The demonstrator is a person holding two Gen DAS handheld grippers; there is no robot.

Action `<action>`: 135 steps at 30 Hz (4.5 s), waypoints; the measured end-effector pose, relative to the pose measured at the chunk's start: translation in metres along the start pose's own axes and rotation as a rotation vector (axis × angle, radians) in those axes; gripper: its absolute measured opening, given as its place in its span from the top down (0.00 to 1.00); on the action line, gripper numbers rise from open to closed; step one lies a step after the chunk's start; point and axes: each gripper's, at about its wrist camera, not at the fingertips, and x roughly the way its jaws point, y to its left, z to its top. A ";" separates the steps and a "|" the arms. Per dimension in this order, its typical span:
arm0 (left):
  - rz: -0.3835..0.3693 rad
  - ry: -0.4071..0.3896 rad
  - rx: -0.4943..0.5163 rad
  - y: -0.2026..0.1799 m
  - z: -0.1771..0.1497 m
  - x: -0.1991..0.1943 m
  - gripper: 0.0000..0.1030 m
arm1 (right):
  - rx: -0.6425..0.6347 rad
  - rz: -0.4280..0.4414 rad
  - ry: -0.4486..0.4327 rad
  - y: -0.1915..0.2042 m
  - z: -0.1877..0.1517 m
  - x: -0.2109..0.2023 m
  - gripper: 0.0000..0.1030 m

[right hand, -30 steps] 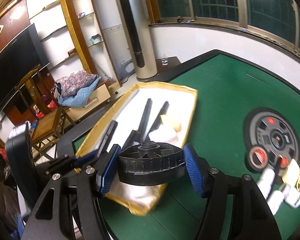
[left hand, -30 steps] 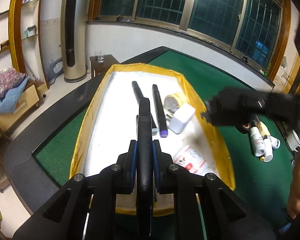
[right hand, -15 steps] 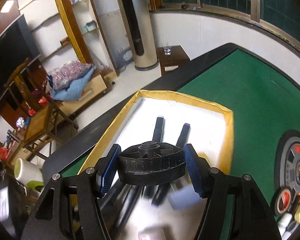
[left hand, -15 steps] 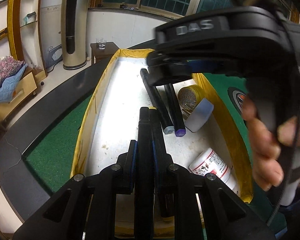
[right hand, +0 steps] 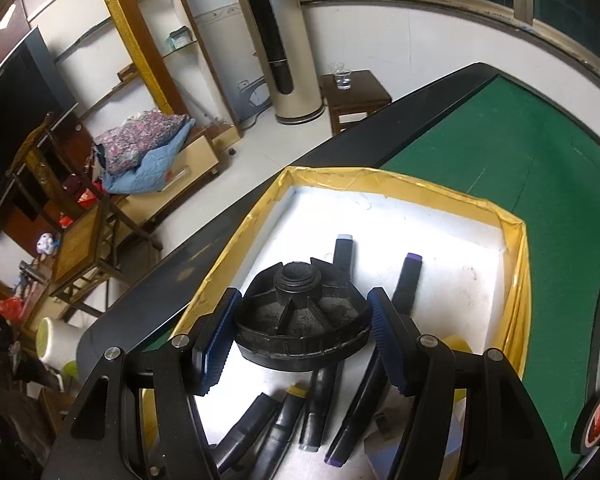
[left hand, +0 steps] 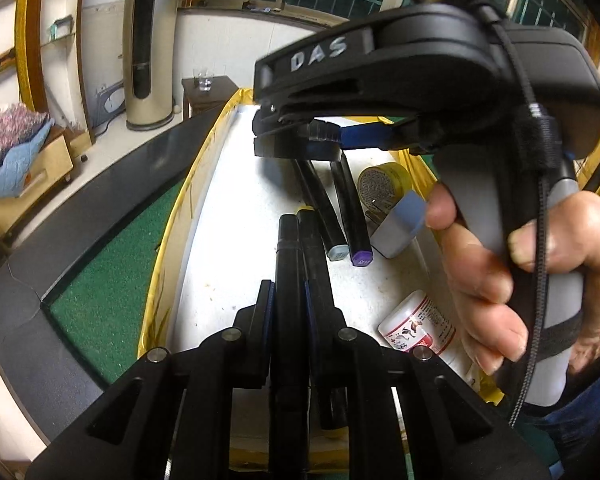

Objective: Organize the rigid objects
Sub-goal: 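Carry the marker and black base into the tray and open both tools, then move both tools back from the tray to the table objects, then grasp a white bottle with the left tool while the right grasps the QR-labelled bottle, then carry both white bottles into the tray and open both tools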

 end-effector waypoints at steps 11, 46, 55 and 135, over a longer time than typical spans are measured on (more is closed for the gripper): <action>-0.010 0.011 -0.038 0.004 0.000 -0.010 0.84 | 0.070 0.162 0.041 0.003 -0.008 -0.003 0.41; -0.120 0.001 0.239 -0.143 -0.045 -0.060 0.49 | 0.375 0.035 -0.219 -0.167 -0.193 -0.192 0.42; -0.178 0.054 0.359 -0.199 -0.065 -0.044 0.49 | 0.644 0.011 -0.182 -0.246 -0.211 -0.190 0.55; -0.246 0.026 0.334 -0.215 -0.058 -0.038 0.69 | 0.436 -0.119 -0.160 -0.206 -0.220 -0.191 0.70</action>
